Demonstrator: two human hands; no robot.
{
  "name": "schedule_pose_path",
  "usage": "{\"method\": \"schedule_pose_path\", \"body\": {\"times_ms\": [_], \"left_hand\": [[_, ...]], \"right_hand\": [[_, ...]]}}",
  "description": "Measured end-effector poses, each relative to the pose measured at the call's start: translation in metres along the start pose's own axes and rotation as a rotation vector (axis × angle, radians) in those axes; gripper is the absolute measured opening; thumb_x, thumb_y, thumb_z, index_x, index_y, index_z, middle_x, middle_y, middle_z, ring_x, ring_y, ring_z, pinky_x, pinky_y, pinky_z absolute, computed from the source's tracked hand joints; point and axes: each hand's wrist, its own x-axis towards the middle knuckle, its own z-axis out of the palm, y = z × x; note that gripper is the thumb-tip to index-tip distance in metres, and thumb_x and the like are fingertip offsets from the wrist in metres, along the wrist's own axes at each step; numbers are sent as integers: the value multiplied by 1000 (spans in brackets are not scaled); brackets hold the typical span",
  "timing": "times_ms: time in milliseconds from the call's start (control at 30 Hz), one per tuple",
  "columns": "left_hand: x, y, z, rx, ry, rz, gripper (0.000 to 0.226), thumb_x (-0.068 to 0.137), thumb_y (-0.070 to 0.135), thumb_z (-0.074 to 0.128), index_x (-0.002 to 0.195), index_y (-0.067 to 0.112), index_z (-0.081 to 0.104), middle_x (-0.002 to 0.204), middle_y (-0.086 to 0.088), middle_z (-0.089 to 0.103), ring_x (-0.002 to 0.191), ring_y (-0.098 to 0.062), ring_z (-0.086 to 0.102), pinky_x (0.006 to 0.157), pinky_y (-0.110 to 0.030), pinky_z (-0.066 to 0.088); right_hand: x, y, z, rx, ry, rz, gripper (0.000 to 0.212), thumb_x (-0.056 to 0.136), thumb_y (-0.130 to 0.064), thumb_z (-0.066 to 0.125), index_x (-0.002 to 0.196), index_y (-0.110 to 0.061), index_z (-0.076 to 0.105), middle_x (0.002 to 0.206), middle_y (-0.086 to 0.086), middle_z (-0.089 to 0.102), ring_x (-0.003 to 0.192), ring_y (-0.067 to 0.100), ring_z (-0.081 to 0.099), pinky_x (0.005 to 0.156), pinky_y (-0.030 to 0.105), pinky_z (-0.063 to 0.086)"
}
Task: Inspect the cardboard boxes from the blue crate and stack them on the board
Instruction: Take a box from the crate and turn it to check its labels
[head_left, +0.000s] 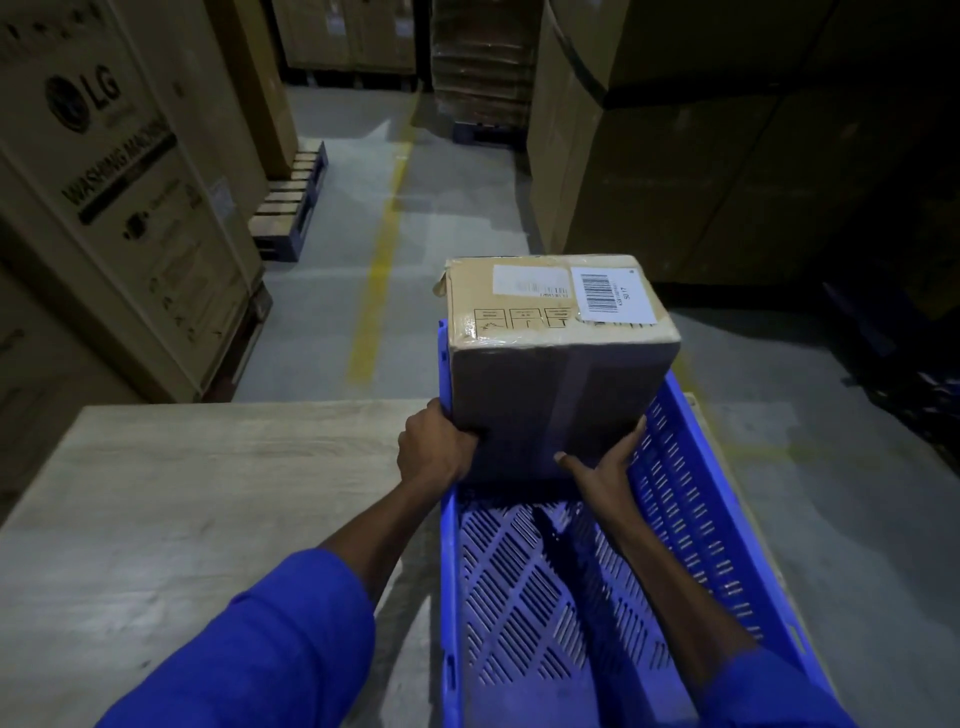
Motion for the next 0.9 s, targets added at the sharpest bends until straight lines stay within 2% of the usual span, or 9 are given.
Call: {"method": "schedule_pose_path", "body": {"times_ms": [133, 233, 500, 600, 700, 767, 833, 867, 900], "left_hand": [[1, -2, 2, -23, -7, 2, 37, 81, 33, 76, 114, 19, 64, 97, 1, 67, 81, -24, 63, 68, -34, 49], [1, -2, 2, -29, -15, 1, 36, 82, 31, 75, 114, 19, 63, 101, -2, 70, 82, -24, 64, 69, -35, 52], [-1, 2, -1, 37, -82, -1, 48, 86, 29, 73, 124, 14, 48, 115, -10, 63, 98, -33, 63, 74, -41, 50], [-1, 1, -3, 25, -117, -4, 51, 86, 27, 71, 127, 14, 43, 118, -11, 62, 101, -36, 63, 77, -44, 51], [-1, -3, -5, -34, -160, 18, 70, 87, 25, 71, 143, 14, 30, 125, -13, 62, 103, -35, 64, 78, -42, 51], [-5, -6, -6, -112, -176, 11, 84, 90, 26, 72, 154, 12, 19, 135, -15, 59, 112, -36, 63, 80, -39, 48], [-12, -10, -6, -180, -173, -3, 86, 93, 28, 71, 156, 9, 17, 145, -17, 53, 122, -37, 59, 87, -39, 47], [-17, -12, -6, -190, -168, 3, 85, 94, 30, 71, 156, 8, 18, 148, -17, 50, 126, -37, 57, 92, -40, 47], [-20, -15, -6, -184, -162, 17, 83, 94, 33, 70, 156, 8, 19, 150, -17, 48, 129, -37, 55, 97, -42, 47]], "right_hand": [[-1, 3, -4, -47, -51, 9, 129, 92, -14, 78, 156, -20, -33, 171, 5, -22, 159, 21, 1, 123, 36, 14], [0, 3, -6, -66, -62, 3, 131, 91, -14, 79, 155, -20, -35, 171, 6, -23, 159, 22, 1, 126, 41, 15], [2, 3, -14, -134, -144, -9, 130, 93, -15, 76, 149, -20, -41, 167, 7, -32, 160, 22, -8, 127, 40, 10], [2, 2, -19, -155, -172, 17, 128, 95, -15, 75, 150, -20, -41, 168, 6, -29, 159, 21, -3, 125, 39, 14], [-4, -1, -25, -156, -166, 30, 124, 97, -18, 72, 151, -18, -40, 171, 7, -21, 160, 24, 4, 125, 39, 18], [-7, -2, -24, -142, -160, 79, 121, 99, -22, 70, 152, -15, -38, 173, 10, 0, 157, 30, 19, 123, 40, 25], [-13, -2, -21, -154, -150, 147, 118, 100, -28, 69, 156, -14, -34, 171, 14, 18, 152, 35, 33, 121, 45, 33], [-15, 2, -19, -173, -134, 157, 115, 99, -31, 70, 160, -14, -26, 169, 15, 24, 149, 36, 37, 120, 49, 36], [-16, 4, -17, -207, -135, 154, 106, 98, -31, 71, 164, -12, -10, 165, 15, 34, 144, 36, 45, 116, 51, 40]]}}
